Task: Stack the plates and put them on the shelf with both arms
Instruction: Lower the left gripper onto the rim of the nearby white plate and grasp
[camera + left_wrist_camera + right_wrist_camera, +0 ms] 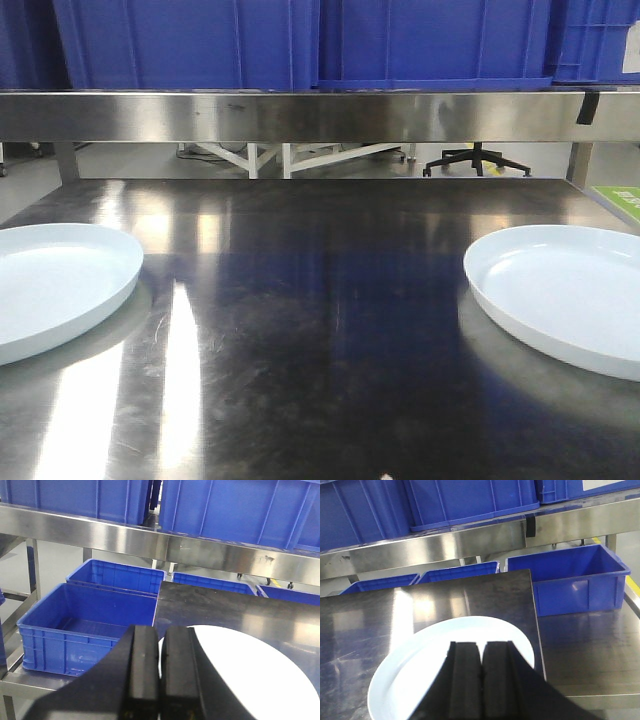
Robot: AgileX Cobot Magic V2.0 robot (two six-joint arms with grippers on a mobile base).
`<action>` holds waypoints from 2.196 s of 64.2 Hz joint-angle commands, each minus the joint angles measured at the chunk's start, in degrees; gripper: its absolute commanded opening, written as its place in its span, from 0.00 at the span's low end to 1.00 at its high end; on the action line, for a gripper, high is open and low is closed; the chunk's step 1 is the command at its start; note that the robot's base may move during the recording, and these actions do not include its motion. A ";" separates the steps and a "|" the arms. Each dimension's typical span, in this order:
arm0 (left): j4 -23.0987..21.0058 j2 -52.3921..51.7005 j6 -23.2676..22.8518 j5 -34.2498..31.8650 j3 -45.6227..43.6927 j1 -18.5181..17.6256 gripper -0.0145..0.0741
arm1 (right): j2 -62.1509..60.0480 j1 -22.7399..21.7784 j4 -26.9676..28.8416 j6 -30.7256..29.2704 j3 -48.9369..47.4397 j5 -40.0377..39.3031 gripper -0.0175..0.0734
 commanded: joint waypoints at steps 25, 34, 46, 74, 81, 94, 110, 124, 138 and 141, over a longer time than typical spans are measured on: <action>-0.44 -0.98 -0.48 -5.21 0.07 -0.02 0.26 | -0.99 -0.20 0.00 -0.18 -0.01 -5.10 0.25; -0.44 -0.98 -0.48 -5.21 0.07 -0.02 0.26 | -0.99 -0.20 0.00 -0.18 -0.01 -5.10 0.25; -0.44 -0.98 -0.48 -5.21 0.07 -0.02 0.26 | -0.99 -0.20 0.00 -0.18 -0.01 -5.10 0.25; 9.64 27.45 -0.48 14.07 -30.73 -2.47 0.26 | -0.99 -0.20 0.00 -0.18 -0.01 -5.10 0.25; 12.08 39.93 0.69 22.64 -43.69 -4.57 0.26 | -0.99 -0.20 0.00 -0.18 -0.01 -5.10 0.25; 11.47 54.45 2.52 30.66 -54.61 -5.81 0.26 | -0.99 -0.20 0.00 -0.18 -0.01 -5.10 0.25; 10.29 56.18 2.52 30.23 -54.76 -5.81 0.26 | -0.99 -0.20 0.00 -0.18 -0.01 -5.10 0.25; 10.97 56.23 2.52 30.23 -54.76 -5.81 0.26 | -0.99 -0.20 0.00 -0.18 -0.01 -5.10 0.25; 10.70 56.23 2.52 30.99 -54.76 -5.81 0.26 | -0.99 -0.20 0.00 -0.18 -0.01 -5.10 0.25; 10.70 56.23 2.52 30.72 -54.76 -5.81 0.26 | -0.99 -0.20 0.00 -0.18 -0.01 -5.10 0.25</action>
